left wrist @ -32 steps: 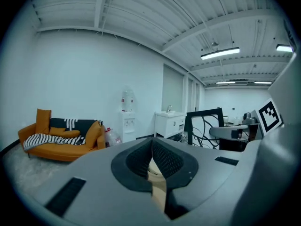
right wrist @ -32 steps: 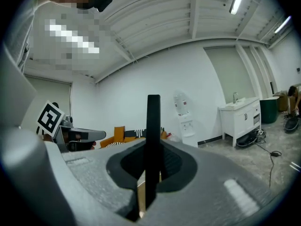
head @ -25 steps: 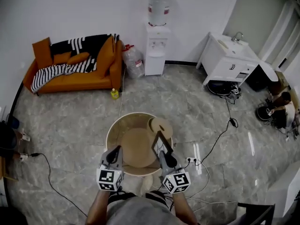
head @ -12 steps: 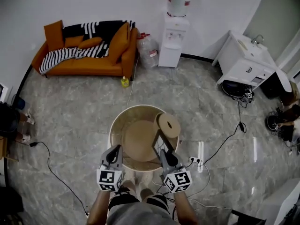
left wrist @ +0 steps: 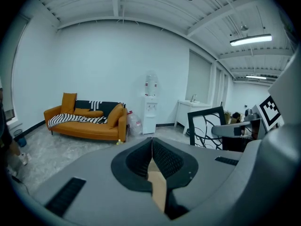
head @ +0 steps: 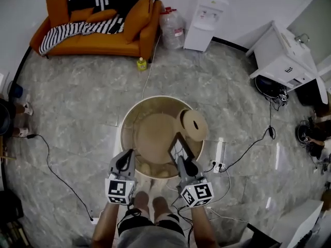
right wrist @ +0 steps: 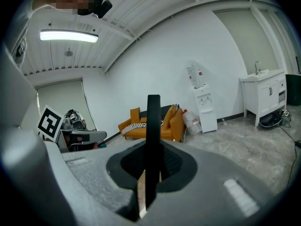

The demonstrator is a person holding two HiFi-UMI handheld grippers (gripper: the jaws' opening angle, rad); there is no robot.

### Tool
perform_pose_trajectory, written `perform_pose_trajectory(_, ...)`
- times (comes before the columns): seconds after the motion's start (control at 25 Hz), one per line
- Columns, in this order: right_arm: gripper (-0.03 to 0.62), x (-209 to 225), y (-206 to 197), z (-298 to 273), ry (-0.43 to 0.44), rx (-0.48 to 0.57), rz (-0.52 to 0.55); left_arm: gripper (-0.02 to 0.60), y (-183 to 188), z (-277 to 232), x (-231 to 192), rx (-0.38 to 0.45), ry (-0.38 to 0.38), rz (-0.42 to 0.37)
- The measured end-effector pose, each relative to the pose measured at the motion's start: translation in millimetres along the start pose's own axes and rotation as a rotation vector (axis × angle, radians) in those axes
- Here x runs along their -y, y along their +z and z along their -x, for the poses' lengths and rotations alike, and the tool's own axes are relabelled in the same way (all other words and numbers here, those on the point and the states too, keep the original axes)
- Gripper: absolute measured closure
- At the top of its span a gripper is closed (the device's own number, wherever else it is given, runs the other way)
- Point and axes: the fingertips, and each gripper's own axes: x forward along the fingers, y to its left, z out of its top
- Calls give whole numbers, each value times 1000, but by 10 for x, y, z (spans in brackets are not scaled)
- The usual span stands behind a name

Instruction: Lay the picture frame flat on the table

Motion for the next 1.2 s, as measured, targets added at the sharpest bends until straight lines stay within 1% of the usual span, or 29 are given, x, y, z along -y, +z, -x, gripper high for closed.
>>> perform_pose_trajectory(0.28, 566, 186, -508, -542, -7, -62, -26, 561, -470, -461, -275, -49, -4, 38)
perform_pose_trajectory(0.44, 566, 306, -792, -788, -1, -94, -50, 561, -737, -723, -350, -77, -15, 39)
perform_pose_trajectory(0.72, 566, 545, -1352, -1111, -10, -145, -84, 561, -1247, -1105, -488, -111, -11, 40)
perform_pose_trajectory(0.96, 566, 702, -1790, -1406, 14, -191, -90, 561, -1688, -1379, -546, -153, -21, 37)
perform_pose_trajectory(1.2, 566, 850, -2179, -1658, 31, -230, -102, 561, -2097, -1632, -617, -185, -16, 55)
